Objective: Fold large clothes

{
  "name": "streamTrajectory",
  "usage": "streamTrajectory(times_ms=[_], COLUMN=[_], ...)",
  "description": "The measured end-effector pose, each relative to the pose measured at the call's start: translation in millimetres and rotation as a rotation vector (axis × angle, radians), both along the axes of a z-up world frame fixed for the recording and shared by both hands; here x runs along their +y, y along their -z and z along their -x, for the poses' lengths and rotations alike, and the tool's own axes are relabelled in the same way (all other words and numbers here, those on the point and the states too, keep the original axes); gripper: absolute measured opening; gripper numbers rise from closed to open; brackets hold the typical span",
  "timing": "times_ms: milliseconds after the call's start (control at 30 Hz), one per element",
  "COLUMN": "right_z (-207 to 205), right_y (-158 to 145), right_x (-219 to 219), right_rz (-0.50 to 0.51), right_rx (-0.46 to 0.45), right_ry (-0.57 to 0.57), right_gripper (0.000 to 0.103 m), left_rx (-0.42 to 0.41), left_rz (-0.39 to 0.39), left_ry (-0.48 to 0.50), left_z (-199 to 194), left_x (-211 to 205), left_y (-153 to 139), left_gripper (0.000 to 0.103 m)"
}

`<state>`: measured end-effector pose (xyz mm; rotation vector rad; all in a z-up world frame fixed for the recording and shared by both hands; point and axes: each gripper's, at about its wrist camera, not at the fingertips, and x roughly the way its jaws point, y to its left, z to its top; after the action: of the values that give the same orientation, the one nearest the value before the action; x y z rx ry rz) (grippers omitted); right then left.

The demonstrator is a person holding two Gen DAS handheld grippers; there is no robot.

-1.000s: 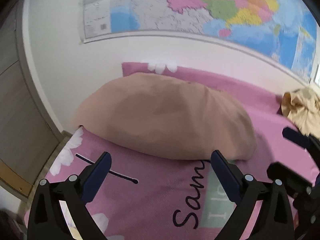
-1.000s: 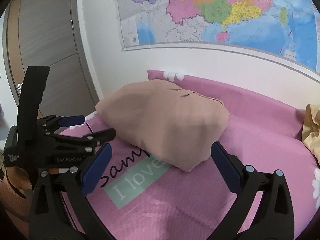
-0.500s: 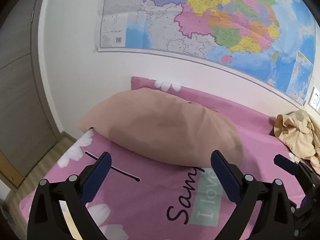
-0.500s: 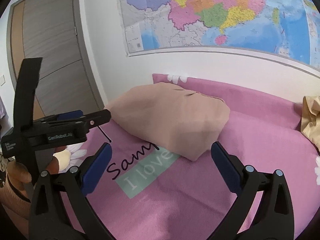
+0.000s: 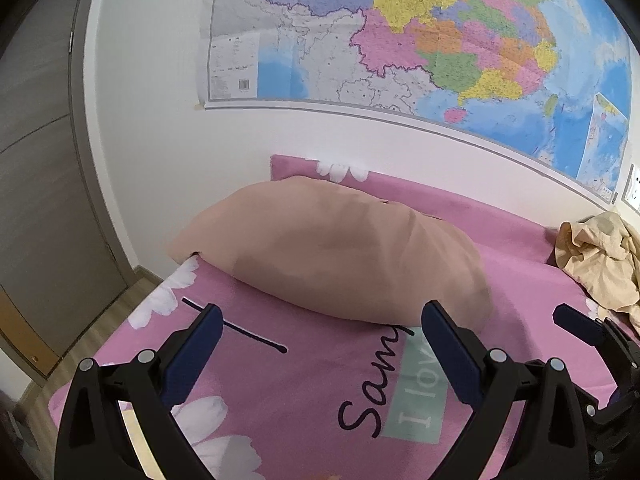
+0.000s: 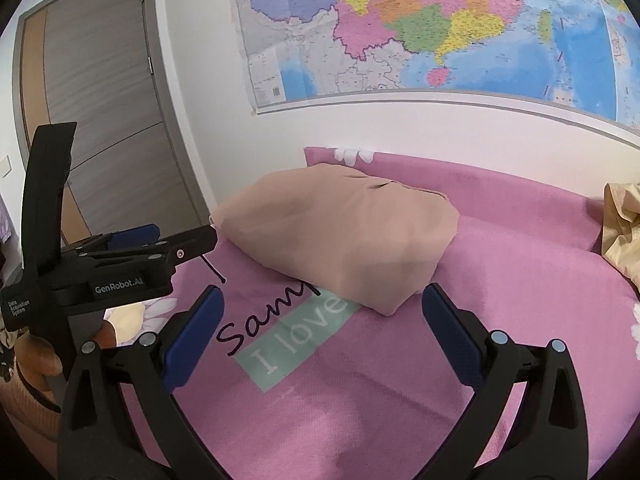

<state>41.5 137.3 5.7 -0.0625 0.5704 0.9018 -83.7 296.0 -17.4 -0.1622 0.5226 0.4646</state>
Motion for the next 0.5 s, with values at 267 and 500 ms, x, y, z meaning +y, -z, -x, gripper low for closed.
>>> streamTrajectory(times_ms=[267,500], right_z=[-0.3,0.5], right_y=[-1.7,-2.1], right_x=[-1.4,-1.6], right_rz=[-0.007,-0.010], right_rx=[0.000,0.002], right_ry=[-0.003,-0.003], right_gripper=[0.098,0.098], left_rx=[-0.007,-0.019], left_rz=[-0.013,-0.042], left_ry=[-0.005,-0.010], left_z=[1.9,5.0], left_x=[-1.8,-7.4], left_y=[-2.1,-4.4], left_gripper=[0.096,0.096])
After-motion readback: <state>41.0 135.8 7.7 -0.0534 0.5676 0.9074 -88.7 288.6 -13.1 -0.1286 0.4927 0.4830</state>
